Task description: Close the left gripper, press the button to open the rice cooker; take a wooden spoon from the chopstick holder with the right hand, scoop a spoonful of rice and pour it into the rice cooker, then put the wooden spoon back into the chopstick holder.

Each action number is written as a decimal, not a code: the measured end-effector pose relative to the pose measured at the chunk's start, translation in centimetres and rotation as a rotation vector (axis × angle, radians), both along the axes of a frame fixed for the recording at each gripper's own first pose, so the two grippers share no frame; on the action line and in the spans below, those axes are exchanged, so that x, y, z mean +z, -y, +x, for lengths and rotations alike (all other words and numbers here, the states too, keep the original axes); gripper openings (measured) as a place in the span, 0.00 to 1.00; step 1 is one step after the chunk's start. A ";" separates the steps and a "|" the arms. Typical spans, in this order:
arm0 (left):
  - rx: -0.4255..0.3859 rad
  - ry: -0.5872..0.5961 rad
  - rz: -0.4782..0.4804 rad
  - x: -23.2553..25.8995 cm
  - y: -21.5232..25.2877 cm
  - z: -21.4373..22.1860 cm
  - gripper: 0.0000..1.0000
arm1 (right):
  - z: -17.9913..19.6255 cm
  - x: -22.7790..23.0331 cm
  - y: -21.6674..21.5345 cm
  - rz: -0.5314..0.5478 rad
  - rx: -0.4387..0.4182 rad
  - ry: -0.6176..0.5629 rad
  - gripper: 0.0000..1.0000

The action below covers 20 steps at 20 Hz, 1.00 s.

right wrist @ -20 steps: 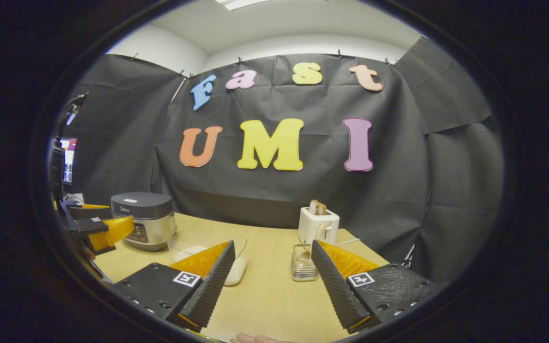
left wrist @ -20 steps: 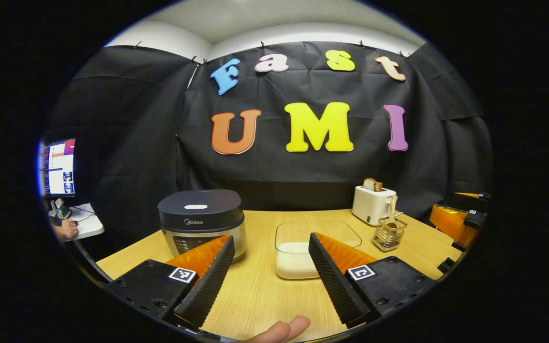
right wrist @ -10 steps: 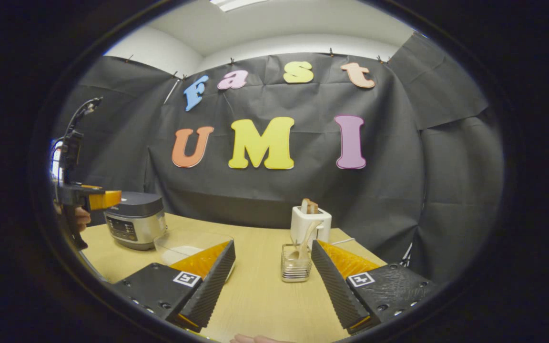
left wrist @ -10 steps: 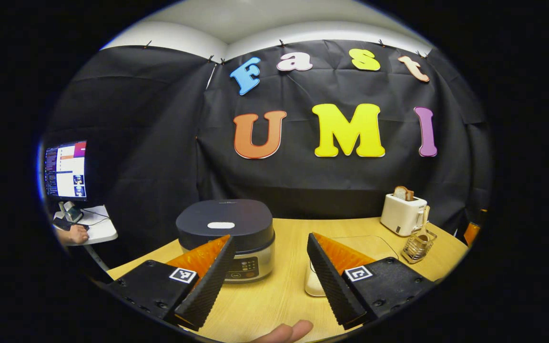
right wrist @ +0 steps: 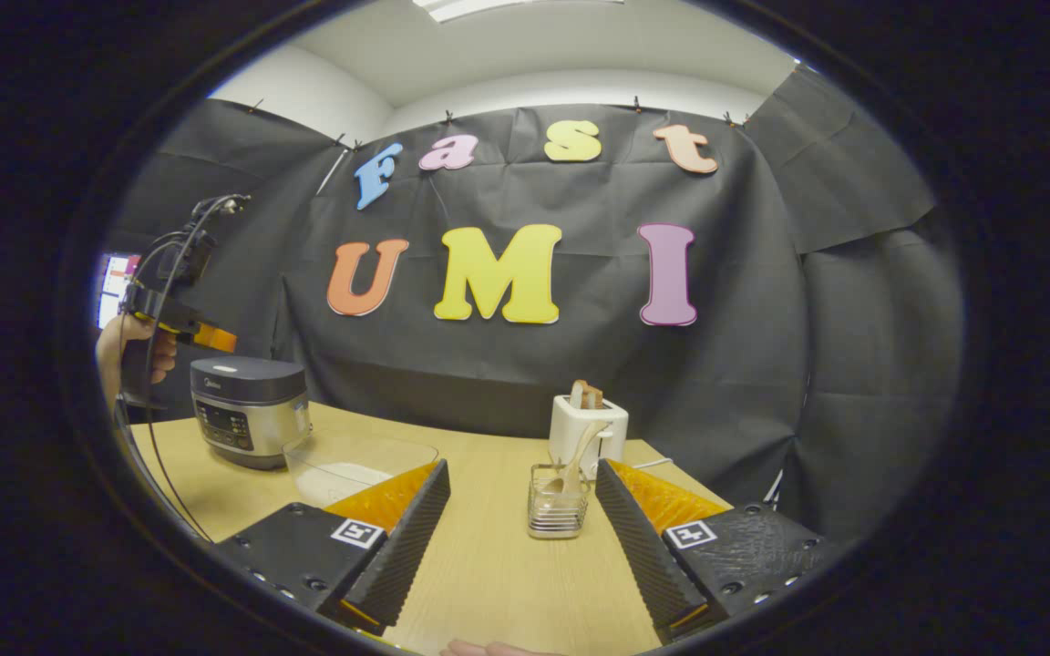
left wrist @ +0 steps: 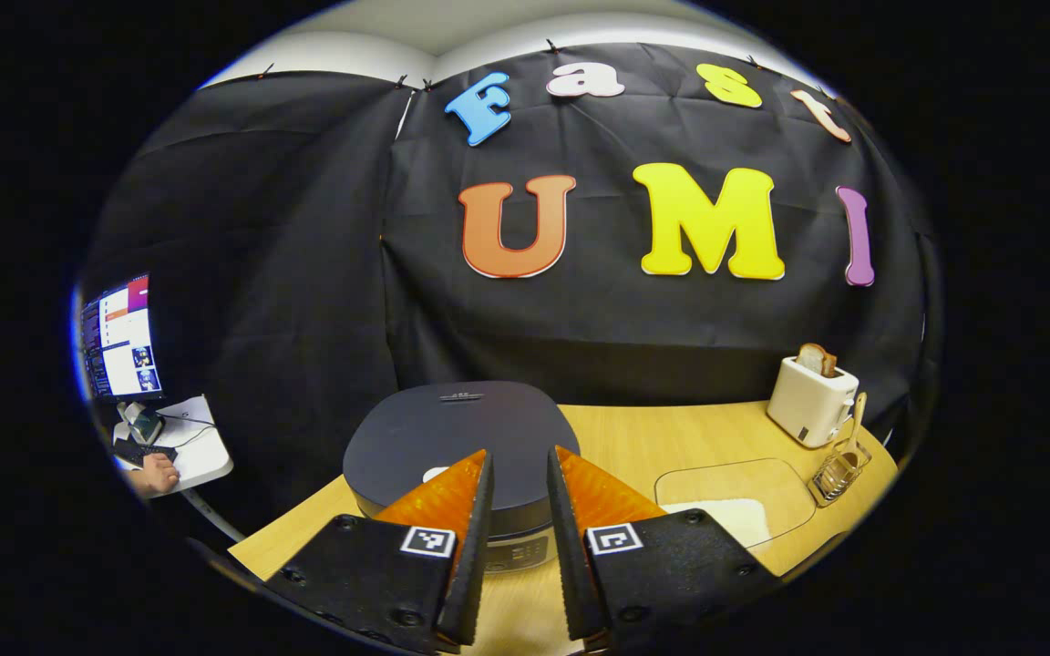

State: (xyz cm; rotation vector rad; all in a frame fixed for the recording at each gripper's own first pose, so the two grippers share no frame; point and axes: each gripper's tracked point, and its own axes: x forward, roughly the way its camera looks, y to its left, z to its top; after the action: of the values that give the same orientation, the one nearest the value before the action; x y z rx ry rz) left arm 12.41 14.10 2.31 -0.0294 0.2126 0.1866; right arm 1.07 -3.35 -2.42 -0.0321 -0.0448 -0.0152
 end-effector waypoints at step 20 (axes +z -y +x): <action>0.020 -0.294 -0.033 -4.5 -3.5 1.8 0.03 | -1.5 -0.7 1.4 0.075 0.028 0.015 0.96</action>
State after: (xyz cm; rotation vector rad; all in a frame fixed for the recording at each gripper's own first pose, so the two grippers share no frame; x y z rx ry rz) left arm 14.20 17.61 -2.24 -0.0365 0.5087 0.2068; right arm -0.42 -4.79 -3.09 0.0439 -0.0598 0.0106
